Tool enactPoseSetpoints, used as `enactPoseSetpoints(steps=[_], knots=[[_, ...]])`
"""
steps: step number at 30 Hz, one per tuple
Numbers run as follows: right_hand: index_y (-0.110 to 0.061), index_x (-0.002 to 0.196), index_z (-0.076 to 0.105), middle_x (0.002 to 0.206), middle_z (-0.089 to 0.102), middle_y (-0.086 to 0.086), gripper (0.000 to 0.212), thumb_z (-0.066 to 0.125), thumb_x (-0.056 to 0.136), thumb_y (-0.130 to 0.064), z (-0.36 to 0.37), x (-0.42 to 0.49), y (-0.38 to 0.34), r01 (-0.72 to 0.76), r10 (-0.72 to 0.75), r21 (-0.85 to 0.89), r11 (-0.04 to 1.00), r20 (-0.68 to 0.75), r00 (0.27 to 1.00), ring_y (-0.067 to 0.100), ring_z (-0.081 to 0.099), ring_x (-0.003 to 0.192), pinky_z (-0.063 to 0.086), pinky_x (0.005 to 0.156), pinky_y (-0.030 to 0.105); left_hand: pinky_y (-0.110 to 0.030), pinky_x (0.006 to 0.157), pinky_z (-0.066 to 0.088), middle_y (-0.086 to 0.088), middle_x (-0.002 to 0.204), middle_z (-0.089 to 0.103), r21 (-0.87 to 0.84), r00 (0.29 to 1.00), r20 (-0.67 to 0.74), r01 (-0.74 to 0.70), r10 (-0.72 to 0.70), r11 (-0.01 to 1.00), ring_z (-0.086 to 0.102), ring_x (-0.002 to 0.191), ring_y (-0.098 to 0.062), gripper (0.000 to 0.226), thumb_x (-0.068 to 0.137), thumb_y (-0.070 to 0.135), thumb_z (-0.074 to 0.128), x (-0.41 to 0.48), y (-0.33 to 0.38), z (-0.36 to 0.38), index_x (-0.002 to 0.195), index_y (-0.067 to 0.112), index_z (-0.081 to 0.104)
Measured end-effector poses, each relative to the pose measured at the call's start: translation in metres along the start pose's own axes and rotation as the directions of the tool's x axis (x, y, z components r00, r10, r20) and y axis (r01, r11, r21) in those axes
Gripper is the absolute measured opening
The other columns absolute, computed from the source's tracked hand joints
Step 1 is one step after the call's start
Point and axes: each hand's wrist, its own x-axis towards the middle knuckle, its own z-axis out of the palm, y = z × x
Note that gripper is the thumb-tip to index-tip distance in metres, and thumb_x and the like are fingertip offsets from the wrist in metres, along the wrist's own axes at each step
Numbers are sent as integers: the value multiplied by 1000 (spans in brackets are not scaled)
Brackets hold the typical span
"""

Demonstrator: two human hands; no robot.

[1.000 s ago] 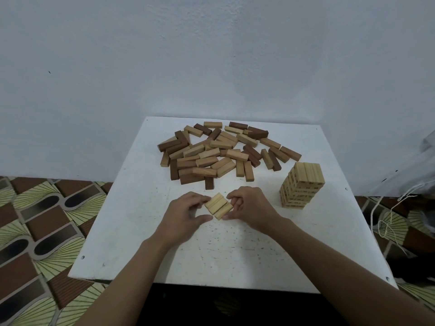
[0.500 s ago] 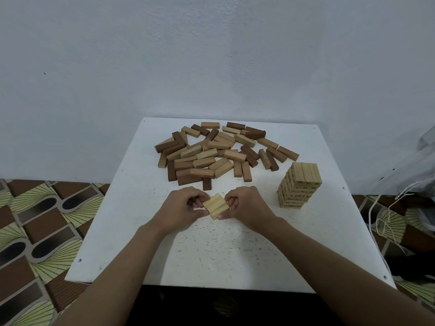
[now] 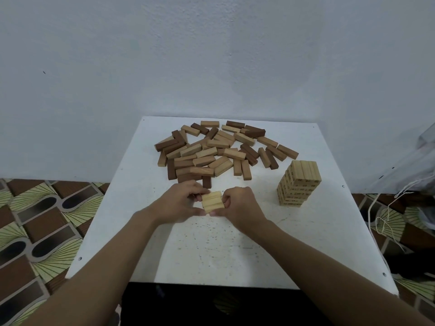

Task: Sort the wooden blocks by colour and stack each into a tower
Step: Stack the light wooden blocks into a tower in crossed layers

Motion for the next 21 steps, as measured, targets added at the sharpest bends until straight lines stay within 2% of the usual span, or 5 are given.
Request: enactPoseSetpoints(steps=[6,10,13,15,21], knots=[[-8,87,72,76,64,-3,47,91,63,-44,0,-1,3,6,-6,10,1000,-17,1000,9,57,69,51,65,26,-24,97,49,11,120,59,-21,997,72,-14,15,1000,58,110,-4,60,83,18,84,-5,-9,-5,138,22,63],[-12,117,70,95,65,-5,60,86,70,-46,-10,-3,19,57,-57,21,998,-3,998,6,57,78,50,71,22,-21,100,46,15,132,55,-33,993,-104,55,-58,998,52,118,2,66,85,33,82,-22,-10,8,145,23,55],[-20,144,50,130,53,-6,62,61,92,-53,-10,-7,30,146,-145,-114,983,23,989,7,45,114,43,93,24,-13,109,28,15,156,40,29,957,-274,110,-98,993,33,136,6,66,98,48,62,-42,-12,31,155,22,42],[-21,154,33,149,37,-5,69,49,97,-56,-8,-10,34,231,-211,-242,942,105,972,12,29,135,32,115,38,-19,119,15,13,167,19,146,974,-217,106,-72,984,13,150,2,72,103,59,43,-51,-11,47,161,21,26],[-21,156,29,152,29,-4,80,53,92,-62,-1,-4,38,291,-252,-324,900,157,955,16,22,138,27,113,42,-42,120,20,6,171,11,466,980,-188,140,-56,874,0,158,-16,76,102,67,8,-39,-16,63,161,21,24]])
